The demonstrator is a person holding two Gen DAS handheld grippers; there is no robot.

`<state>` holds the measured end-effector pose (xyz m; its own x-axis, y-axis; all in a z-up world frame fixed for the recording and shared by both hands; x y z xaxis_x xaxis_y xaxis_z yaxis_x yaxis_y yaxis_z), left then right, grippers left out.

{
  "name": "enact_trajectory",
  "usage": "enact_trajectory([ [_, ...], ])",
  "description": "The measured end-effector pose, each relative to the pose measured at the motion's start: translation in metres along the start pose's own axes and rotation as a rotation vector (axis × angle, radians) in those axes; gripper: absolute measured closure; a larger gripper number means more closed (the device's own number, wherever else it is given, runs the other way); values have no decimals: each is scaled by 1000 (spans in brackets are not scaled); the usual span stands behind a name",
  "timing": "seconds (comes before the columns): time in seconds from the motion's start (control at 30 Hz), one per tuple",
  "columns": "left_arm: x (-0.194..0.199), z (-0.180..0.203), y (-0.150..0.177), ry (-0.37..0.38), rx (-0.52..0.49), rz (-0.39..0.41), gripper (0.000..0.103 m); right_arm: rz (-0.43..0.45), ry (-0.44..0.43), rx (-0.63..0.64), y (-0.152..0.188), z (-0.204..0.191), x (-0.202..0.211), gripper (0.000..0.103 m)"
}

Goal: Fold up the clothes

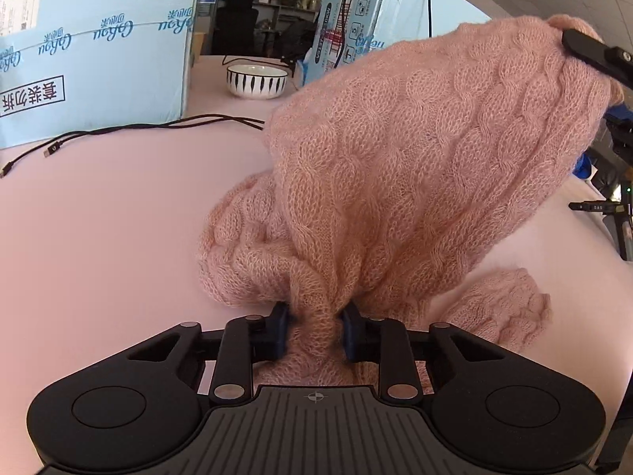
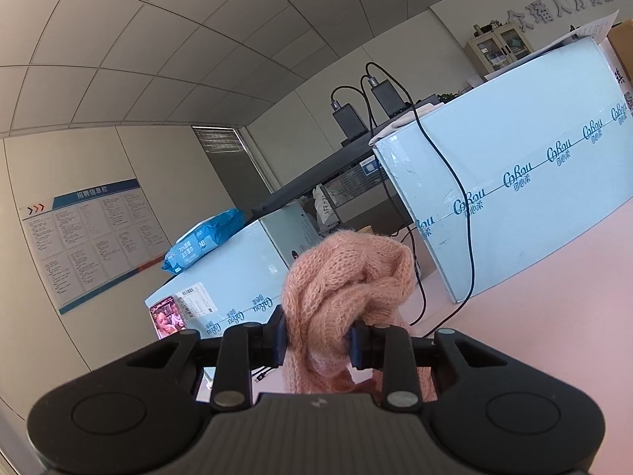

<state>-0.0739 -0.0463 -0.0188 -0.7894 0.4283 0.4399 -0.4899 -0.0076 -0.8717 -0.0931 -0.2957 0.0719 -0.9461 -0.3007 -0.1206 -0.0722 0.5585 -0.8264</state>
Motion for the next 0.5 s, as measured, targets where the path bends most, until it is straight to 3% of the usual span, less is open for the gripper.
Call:
enact_trajectory([
  [0.2,36,-25,-39,-80,-77,82,82,10,17,-44,2,10,-5,74],
  [0.4,106,-49,-136,-223,-197,287,82,104,-113,-29,-15,-35,-29,75],
  [0.5,133,-49,-157,-222,-216,345,82,198,-163,18,-35,-66,-41,75],
])
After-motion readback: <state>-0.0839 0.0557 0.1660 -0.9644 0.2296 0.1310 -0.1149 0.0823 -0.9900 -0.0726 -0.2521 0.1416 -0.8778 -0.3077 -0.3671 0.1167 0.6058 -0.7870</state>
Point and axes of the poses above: each gripper's, at about its wrist camera, not at the fingertips, and x roughly against the way its jaws point, z to its right, y to its underside, the point moved 6 cm from there along -x, roughly the way its jaws point, and after that the axes turned 15 degrees about z, right-handed, at the moved point
